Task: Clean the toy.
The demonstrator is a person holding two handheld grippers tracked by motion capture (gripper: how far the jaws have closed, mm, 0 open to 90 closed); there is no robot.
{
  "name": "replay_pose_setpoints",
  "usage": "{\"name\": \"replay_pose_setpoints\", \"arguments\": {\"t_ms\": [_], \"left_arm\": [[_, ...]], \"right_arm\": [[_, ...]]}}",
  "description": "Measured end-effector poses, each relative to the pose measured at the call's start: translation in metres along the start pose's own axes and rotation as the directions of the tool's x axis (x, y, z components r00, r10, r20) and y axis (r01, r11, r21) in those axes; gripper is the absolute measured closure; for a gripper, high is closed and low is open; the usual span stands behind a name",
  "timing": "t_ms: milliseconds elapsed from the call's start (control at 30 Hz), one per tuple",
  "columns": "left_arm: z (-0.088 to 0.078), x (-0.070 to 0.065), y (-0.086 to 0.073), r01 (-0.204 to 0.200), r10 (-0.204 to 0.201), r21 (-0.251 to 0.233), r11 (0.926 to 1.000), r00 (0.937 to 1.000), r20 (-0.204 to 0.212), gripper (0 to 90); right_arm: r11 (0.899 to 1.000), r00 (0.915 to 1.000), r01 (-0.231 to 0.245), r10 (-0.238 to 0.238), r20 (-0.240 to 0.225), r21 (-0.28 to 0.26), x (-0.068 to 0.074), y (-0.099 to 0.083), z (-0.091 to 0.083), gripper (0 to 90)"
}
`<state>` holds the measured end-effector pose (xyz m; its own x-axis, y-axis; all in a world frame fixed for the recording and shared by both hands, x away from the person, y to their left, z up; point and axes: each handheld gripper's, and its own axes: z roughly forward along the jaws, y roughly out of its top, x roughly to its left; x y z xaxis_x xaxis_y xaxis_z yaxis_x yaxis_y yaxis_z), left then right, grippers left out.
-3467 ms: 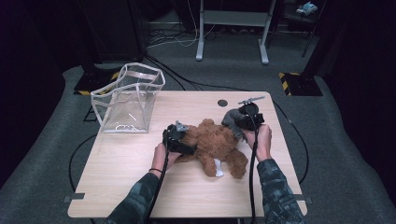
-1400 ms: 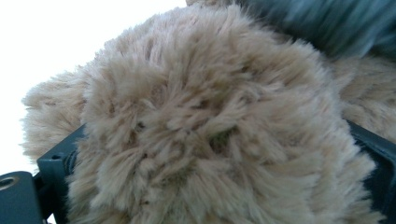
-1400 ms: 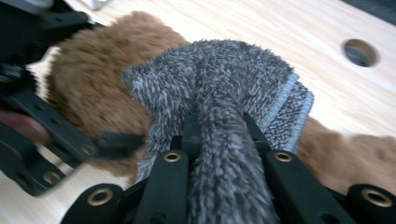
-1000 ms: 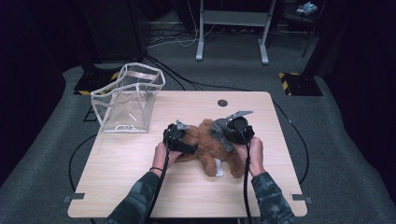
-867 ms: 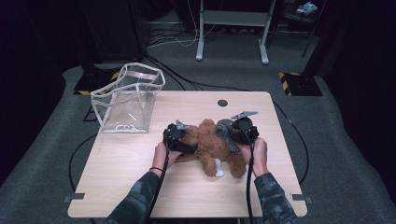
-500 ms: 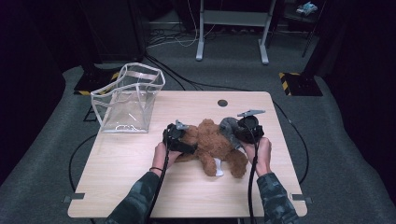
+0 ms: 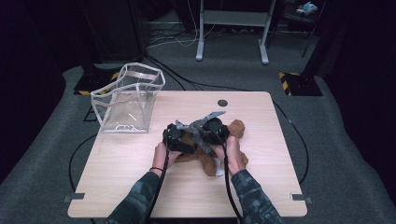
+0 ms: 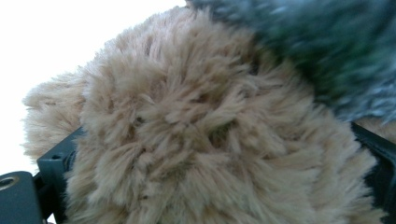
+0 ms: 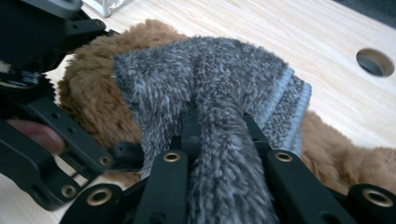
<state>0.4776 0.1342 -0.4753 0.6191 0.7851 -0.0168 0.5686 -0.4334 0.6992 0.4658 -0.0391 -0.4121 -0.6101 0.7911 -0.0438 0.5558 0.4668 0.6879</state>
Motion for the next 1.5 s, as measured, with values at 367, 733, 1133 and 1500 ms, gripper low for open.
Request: {"name": "replay_pose_setpoints", "arguments": {"t_ms": [367,733,1133,1500], "left_arm": [[0.0,-0.001,0.001,-0.007,0.007,-0.006,1.0,1.0,-0.002,3.6],[-0.001,-0.001,0.002,-0.006,0.006,0.002,1.0,1.0,-0.002,3.4],[-0.018,0.003,0.021,0.043,-0.043,-0.011,0.999,0.9991,-0.002,4.1],[-0.002,0.009,0.013,0.036,-0.038,0.044,0.9984,0.9988,0.032,2.5]], "right_arm": [[0.995,0.9927,-0.098,0.098,0.07,-0.015,-0.052,-0.031,-0.036,77.4],[0.977,0.971,-0.206,0.21,0.114,-0.05,-0.08,-0.056,-0.055,77.1],[0.997,0.9992,-0.034,0.033,-0.024,-0.062,-0.003,-0.011,-0.031,76.9],[0.991,0.9918,-0.127,0.127,0.006,-0.041,-0.04,-0.047,-0.039,77.4]]}}
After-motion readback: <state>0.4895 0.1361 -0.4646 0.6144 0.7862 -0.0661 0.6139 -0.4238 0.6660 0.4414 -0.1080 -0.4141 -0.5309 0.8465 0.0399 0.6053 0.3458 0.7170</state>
